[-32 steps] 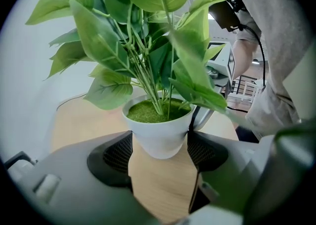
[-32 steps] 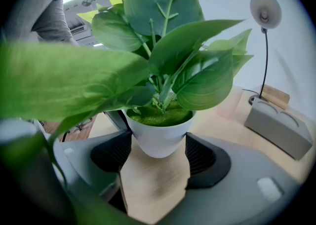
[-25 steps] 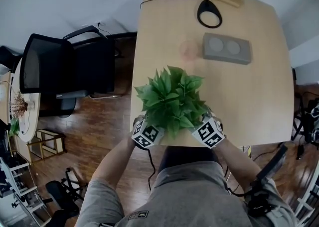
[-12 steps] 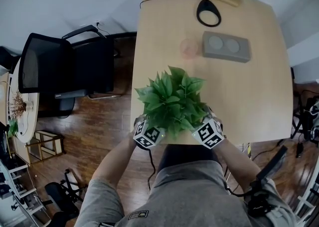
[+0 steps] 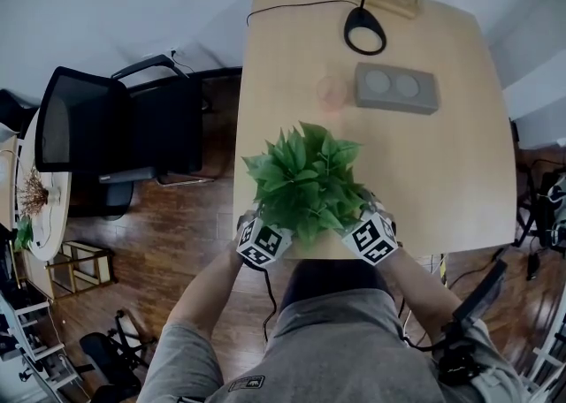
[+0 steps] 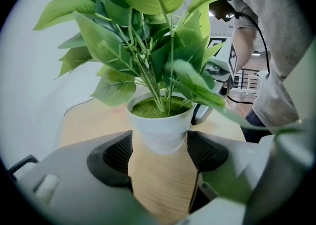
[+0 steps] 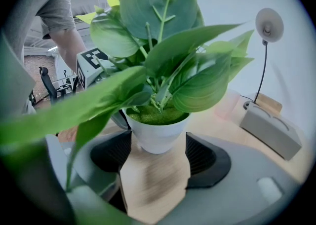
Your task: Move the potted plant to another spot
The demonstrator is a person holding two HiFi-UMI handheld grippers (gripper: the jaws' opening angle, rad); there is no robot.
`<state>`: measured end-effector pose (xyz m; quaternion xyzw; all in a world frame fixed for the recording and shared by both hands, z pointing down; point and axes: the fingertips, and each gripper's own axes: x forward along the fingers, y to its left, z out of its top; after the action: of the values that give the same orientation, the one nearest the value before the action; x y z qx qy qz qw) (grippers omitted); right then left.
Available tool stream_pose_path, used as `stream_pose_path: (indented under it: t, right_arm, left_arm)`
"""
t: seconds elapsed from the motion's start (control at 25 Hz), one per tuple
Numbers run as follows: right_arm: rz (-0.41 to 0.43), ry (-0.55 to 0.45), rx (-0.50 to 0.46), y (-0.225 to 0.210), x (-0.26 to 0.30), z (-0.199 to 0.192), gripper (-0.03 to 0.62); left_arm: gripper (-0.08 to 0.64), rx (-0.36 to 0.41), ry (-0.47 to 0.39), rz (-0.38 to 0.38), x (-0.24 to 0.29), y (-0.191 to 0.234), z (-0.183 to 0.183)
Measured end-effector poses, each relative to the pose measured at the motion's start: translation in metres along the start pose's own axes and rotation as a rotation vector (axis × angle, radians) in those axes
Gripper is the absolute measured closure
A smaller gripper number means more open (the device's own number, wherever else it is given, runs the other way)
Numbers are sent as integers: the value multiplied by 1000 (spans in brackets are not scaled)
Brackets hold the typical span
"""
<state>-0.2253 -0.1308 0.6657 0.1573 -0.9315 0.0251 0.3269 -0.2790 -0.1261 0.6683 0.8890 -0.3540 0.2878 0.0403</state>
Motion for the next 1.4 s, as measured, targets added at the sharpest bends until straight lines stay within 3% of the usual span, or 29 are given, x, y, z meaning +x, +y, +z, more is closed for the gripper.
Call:
stream_pose_path:
  t: [0.32,0.6,0.84,0.96,1.2,1.4]
  right_arm:
    - [-11,4,24,7,-25,-11,241]
    - [20,-72,45,39,-70,-14,241]
    - [93,-174,57,96,-138,-20,247]
    - [125,-217,59,124,-176,-19,283]
    - [171,-272,139,169,-227,-17,360]
    - [171,-290,186,197,-242,-7,445]
  left_arm:
    - [235,-93,14,93,-29,-6,-18]
    - [272,-277,-30,243,-75,-57,-19]
    - [333,-384,-161,348,-112,-140,29]
    - [366,-448,-225,366,-127,-180,63]
    - [458,-464,-296,360,-144,-239,111]
    - [560,-487,-332,364,-159,-259,115]
